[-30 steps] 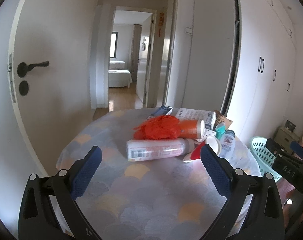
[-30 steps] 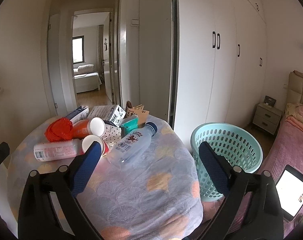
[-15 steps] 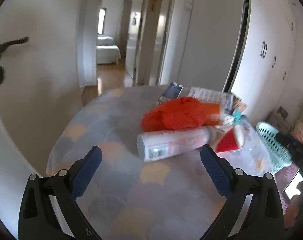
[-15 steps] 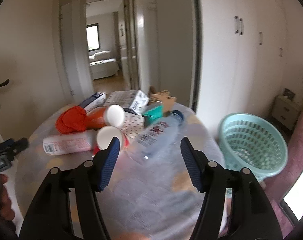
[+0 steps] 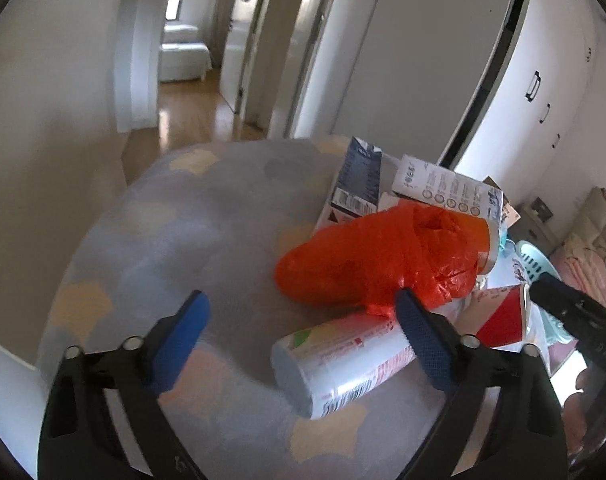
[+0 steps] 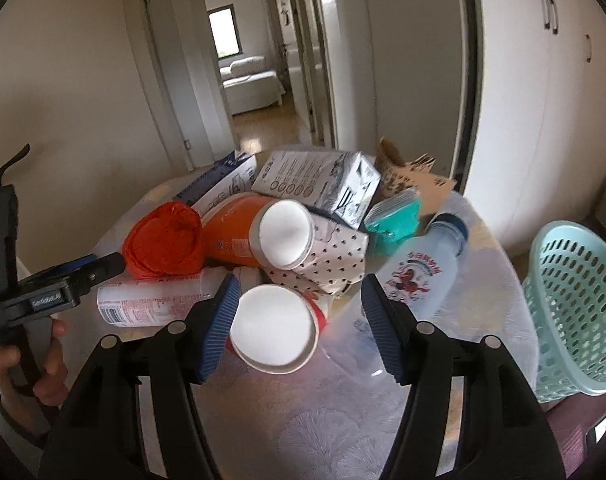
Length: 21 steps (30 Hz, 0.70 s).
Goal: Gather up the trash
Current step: 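Grasp the pink spray can with the left tool while the right tool grasps the red-white paper cup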
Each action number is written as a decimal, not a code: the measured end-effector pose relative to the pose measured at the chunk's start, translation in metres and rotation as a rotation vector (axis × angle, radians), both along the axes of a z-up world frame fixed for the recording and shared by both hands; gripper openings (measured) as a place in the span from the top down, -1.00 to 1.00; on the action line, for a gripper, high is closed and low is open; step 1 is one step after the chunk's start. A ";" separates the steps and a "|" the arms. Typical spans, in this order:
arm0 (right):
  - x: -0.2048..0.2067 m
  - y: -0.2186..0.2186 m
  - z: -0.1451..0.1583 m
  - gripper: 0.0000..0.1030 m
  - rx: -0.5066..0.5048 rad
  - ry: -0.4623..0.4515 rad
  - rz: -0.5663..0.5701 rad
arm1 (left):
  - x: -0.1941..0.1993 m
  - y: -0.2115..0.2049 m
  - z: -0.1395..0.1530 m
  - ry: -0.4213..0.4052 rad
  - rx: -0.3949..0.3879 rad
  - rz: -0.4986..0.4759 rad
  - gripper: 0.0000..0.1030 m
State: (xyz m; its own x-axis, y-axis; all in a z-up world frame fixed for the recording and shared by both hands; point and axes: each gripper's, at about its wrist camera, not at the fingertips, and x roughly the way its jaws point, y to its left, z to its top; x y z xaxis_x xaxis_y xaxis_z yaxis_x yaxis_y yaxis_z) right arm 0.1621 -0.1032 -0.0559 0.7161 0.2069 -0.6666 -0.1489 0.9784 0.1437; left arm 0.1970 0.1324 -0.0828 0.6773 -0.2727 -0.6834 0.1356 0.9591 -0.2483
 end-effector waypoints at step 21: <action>-0.035 -0.030 -0.006 -0.06 0.059 0.050 0.094 | -0.058 -0.041 -0.001 0.089 -0.018 -0.241 -0.55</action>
State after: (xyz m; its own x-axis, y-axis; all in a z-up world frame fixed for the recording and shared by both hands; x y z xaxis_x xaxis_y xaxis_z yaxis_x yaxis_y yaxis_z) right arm 0.1275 -0.1335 -0.0618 0.6579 0.3113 -0.6858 -0.2305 0.9501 0.2102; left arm 0.1393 0.0910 -0.0840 0.5289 -0.4314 -0.7309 0.3364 0.8972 -0.2862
